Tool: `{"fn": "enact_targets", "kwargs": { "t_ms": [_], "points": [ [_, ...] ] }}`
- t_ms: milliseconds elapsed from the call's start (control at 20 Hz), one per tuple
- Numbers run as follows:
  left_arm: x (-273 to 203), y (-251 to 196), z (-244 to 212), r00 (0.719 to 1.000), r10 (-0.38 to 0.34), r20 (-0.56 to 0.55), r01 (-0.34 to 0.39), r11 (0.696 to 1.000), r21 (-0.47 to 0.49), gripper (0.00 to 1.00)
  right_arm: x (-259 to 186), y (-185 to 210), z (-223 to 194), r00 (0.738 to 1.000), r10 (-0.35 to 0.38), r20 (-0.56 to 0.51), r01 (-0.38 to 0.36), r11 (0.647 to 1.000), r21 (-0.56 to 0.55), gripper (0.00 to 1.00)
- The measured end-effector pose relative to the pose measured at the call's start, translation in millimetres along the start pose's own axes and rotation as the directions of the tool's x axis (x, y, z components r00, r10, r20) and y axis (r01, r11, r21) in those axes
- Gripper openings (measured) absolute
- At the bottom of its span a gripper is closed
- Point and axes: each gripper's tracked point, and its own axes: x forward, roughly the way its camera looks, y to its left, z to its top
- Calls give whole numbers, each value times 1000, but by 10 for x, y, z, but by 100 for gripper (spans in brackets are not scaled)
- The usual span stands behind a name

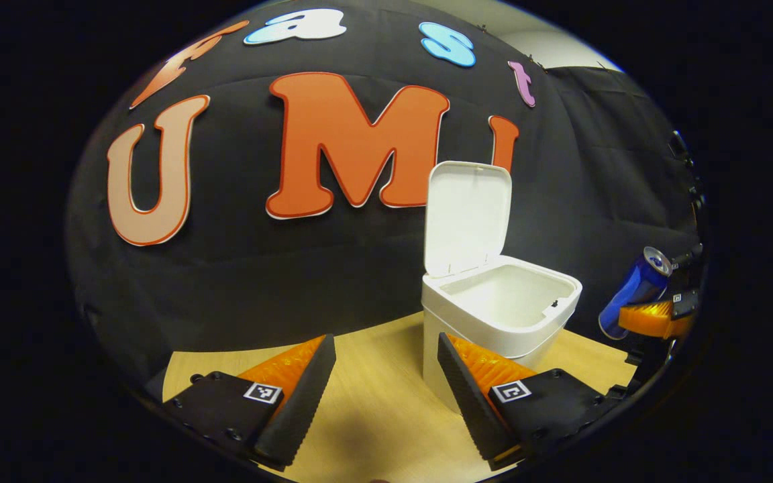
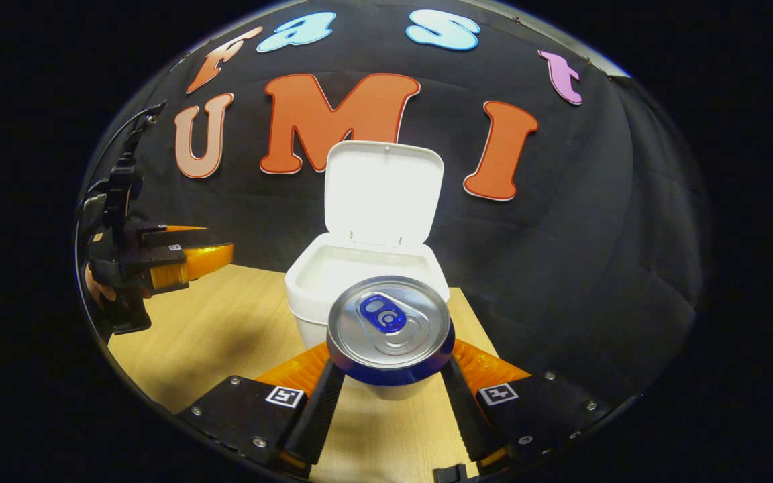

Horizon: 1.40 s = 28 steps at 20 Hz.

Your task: Press the lid of the desktop garbage bin to open it, pick up the crumpled paper on the desktop and throw it into the bin, then pick up the pop can on the desktop and drop it into the bin, and finally close the garbage bin lid.

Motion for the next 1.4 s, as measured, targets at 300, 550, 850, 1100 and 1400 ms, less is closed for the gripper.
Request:
{"fn": "enact_targets", "kwargs": {
  "t_ms": [300,550,850,1100,1400],
  "points": [
    [-277,525,-204,993,113,-17,-113,994,-7,98,79,36,374,999,16,42,-15,1000,-17,80],
    [-532,875,-389,982,185,-42,-187,982,-33,98,185,61,662,997,29,78,-25,998,-52,80],
    [-744,1193,-597,963,261,-67,-266,962,-65,98,386,115,919,994,41,105,-34,997,-66,80],
    [-939,1437,-740,937,335,-96,-344,934,-94,98,645,171,998,991,65,117,-56,995,-80,80],
    [-1229,1646,-782,900,419,-122,-432,894,-115,98,950,223,949,991,89,103,-82,994,-72,80]
  ]
}}
